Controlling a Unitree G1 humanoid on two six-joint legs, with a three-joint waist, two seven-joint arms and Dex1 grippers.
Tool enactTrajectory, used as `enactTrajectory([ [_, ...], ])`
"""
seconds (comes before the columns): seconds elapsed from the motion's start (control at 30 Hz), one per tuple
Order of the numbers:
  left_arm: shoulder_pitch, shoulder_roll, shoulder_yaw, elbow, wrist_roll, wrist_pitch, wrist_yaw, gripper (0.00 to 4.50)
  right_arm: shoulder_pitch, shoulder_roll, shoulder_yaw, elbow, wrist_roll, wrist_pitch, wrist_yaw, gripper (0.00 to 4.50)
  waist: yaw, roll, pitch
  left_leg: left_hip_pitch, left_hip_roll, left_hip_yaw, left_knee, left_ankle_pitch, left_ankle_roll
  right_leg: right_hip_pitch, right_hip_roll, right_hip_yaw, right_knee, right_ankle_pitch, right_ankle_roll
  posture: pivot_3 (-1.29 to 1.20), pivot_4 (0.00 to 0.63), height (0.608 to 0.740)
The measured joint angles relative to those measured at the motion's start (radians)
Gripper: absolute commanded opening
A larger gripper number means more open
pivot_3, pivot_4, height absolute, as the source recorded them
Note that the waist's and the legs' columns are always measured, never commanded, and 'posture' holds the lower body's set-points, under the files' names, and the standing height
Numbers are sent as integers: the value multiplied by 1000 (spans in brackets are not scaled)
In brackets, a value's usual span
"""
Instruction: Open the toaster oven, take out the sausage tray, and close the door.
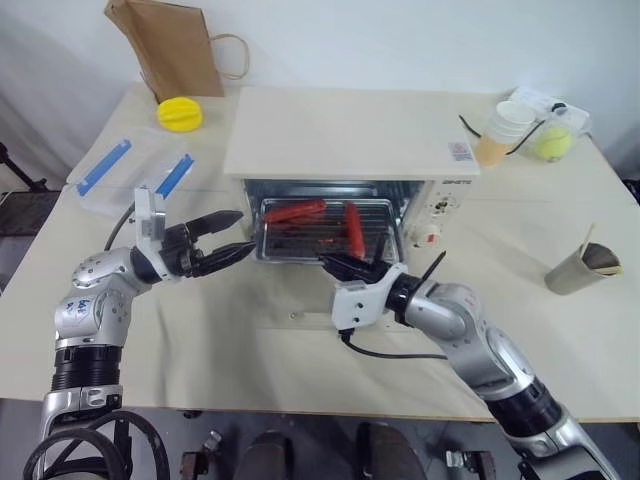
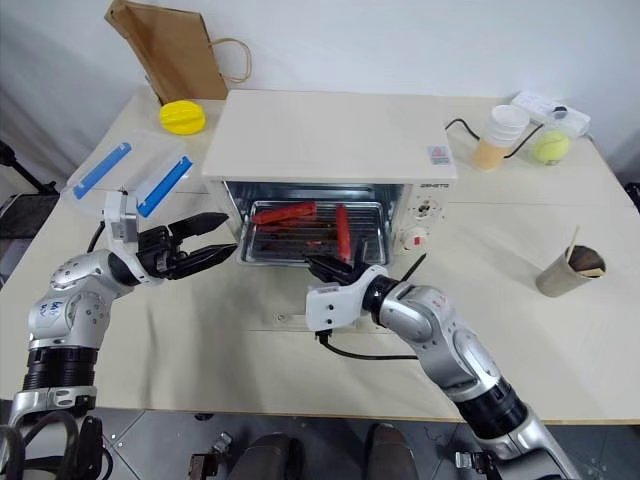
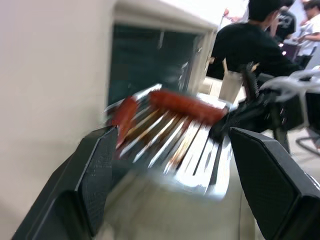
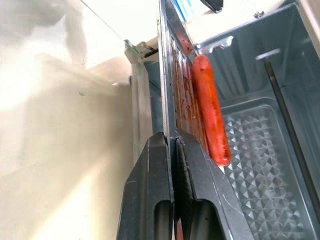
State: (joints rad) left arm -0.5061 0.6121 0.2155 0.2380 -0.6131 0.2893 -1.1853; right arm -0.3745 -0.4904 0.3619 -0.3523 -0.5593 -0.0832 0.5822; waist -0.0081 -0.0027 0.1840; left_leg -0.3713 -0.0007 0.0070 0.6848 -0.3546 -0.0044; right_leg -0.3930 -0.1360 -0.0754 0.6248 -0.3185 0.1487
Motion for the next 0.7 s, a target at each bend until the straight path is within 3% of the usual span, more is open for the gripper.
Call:
enactTrajectory([
  [0.3, -30, 3, -27, 39, 33, -6, -40, 3740, 130, -93, -62, -120, 56, -58, 36, 27, 14, 0, 0, 0, 0, 0, 1, 0, 0, 1, 0, -1, -1, 0, 0, 0, 150, 740],
  [0.7, -63, 4, -45, 88, 49, 32, -78, 3740, 167, -132, -104, -145, 91, -95, 51, 27, 9, 0, 0, 0, 0, 0, 3, 1, 1, 1, 0, -1, 1, 0, 0, 0, 150, 740],
])
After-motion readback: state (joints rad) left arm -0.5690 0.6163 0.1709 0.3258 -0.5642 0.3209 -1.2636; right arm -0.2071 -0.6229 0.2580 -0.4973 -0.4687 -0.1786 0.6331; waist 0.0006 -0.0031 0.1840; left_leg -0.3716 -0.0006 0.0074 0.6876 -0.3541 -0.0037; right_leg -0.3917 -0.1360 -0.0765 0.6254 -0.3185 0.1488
